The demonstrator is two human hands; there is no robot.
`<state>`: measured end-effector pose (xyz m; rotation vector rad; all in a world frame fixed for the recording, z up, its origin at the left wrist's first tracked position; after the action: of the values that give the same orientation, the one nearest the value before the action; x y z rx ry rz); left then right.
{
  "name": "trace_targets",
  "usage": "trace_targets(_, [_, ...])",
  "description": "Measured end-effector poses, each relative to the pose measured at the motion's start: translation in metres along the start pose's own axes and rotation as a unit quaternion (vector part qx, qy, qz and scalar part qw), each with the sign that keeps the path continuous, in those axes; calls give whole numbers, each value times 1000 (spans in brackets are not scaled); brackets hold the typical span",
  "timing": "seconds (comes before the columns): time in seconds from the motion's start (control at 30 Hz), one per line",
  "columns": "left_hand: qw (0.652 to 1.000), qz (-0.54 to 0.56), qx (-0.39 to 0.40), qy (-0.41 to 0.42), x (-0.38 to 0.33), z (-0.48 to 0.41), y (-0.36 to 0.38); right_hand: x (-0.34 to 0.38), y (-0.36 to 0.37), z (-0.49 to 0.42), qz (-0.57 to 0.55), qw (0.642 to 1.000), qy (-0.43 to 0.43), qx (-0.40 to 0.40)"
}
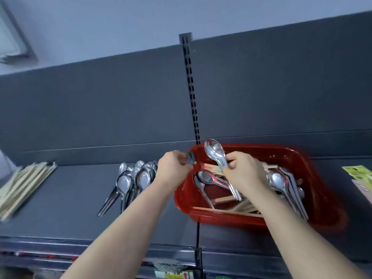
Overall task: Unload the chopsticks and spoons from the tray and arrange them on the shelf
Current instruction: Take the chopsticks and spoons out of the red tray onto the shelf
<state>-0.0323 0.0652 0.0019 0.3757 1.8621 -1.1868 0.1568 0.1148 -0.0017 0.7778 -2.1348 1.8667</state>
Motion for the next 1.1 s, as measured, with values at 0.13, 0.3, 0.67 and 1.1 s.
trace_targets(0.13, [999,8,-37,-38,42,-9,-57,63,32,1,-38,999,-33,21])
trace_targets(0.3, [997,10,-22,-75,99,-21,-109,136,82,4,-19,996,-69,44])
trace_targets(0.67, [993,-64,70,-70,186,-41,-118,181,183,20,53,994,-5,98])
trace_targets(1.1, [992,-74,81,64,142,-49,-116,188,132,28,287,954,-80,-23])
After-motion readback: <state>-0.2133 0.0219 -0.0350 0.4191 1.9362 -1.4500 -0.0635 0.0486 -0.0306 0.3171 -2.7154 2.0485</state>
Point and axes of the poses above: each hand's wrist, its own z-axis away from the middle knuckle, its own y-axis out of the palm, x = y × z, the point moved 5 cm from there along -z, towards the middle knuckle, and after that the axes turned 11 degrees about z, right-handed, at the moved point
